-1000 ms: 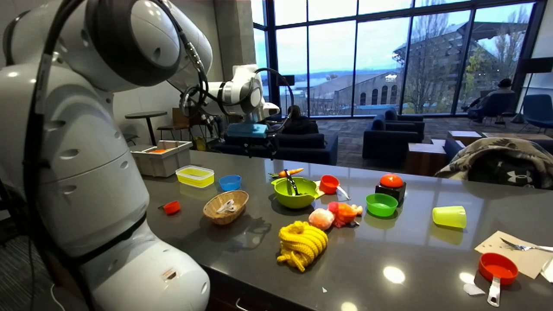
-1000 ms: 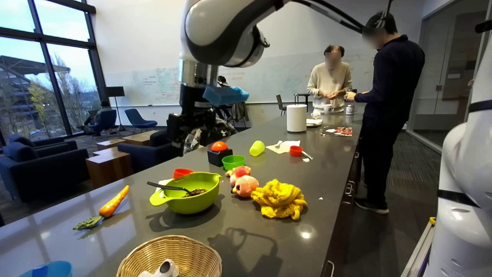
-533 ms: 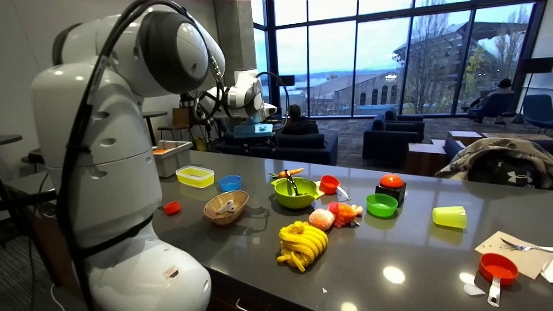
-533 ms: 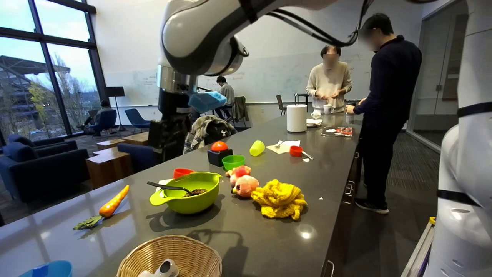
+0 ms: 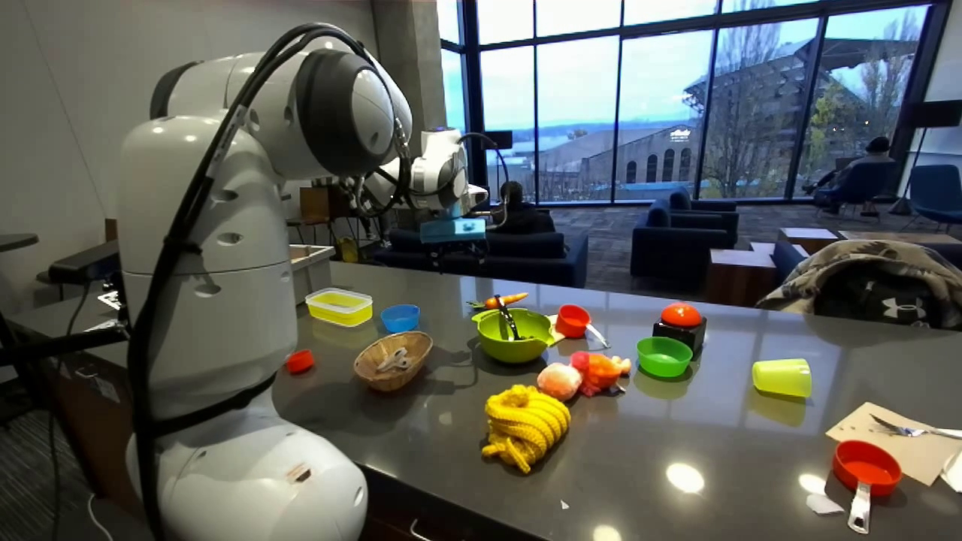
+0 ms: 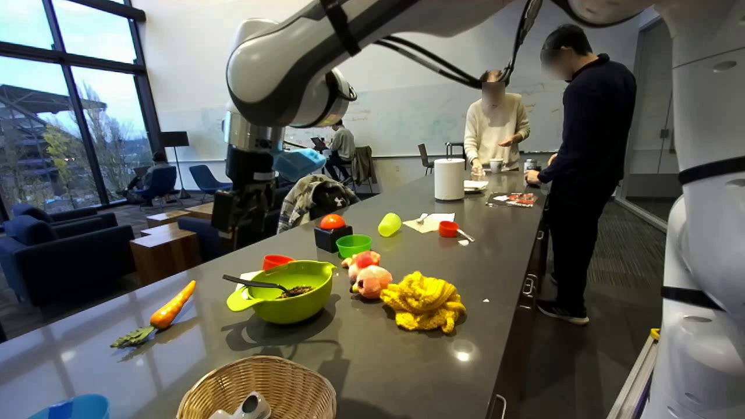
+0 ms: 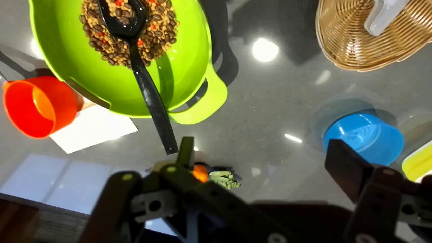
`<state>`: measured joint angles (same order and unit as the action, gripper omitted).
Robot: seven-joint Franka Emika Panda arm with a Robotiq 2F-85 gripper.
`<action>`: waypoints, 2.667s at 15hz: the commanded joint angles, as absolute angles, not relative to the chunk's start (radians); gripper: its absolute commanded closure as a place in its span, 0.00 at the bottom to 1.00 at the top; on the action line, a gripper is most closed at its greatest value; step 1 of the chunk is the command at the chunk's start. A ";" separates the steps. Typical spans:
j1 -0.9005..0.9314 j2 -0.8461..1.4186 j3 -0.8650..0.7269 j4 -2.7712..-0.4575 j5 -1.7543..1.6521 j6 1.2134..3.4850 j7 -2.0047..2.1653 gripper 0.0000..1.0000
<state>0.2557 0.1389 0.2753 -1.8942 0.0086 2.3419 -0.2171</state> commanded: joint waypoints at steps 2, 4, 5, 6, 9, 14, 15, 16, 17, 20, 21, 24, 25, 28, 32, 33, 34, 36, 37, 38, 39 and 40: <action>0.253 0.117 0.267 -1.962 0.009 2.345 -0.186 0.00; 0.250 0.123 0.272 -1.993 0.039 2.361 -0.212 0.00; 0.249 0.127 0.273 -2.005 0.046 2.374 -0.219 0.00; 0.250 0.130 0.277 -2.013 0.054 2.392 -0.231 0.00; 0.258 0.151 0.286 -2.007 0.043 2.441 -0.253 0.00; 0.269 0.219 0.300 -1.952 0.010 2.471 -0.285 0.00; 0.271 0.235 0.299 -1.934 -0.002 2.468 -0.286 0.00; 0.270 0.249 0.296 -1.912 -0.008 2.462 -0.288 0.00; 0.269 0.263 0.292 -1.889 -0.018 2.459 -0.287 0.00; 0.264 0.299 0.280 -1.816 -0.042 2.452 -0.284 0.00; 0.265 0.313 0.273 -1.785 -0.056 2.449 -0.279 0.00; 0.269 0.363 0.259 -1.699 -0.090 2.435 -0.282 0.00; 0.271 0.383 0.257 -1.672 -0.099 2.429 -0.285 0.00; 0.273 0.444 0.250 -1.602 -0.118 2.408 -0.291 0.00; 0.263 0.511 0.245 -1.538 -0.109 2.389 -0.319 0.00; 0.259 0.525 0.248 -1.525 -0.100 2.387 -0.332 0.00; 0.257 0.538 0.246 -1.514 -0.100 2.390 -0.337 0.00; 0.254 0.561 0.247 -1.492 -0.095 2.389 -0.346 0.00; 0.253 0.572 0.247 -1.483 -0.095 2.389 -0.349 0.00; 0.253 0.581 0.246 -1.474 -0.095 2.387 -0.350 0.00; 0.252 0.587 0.245 -1.469 -0.095 2.385 -0.350 0.00; 0.251 0.592 0.244 -1.465 -0.096 2.382 -0.348 0.00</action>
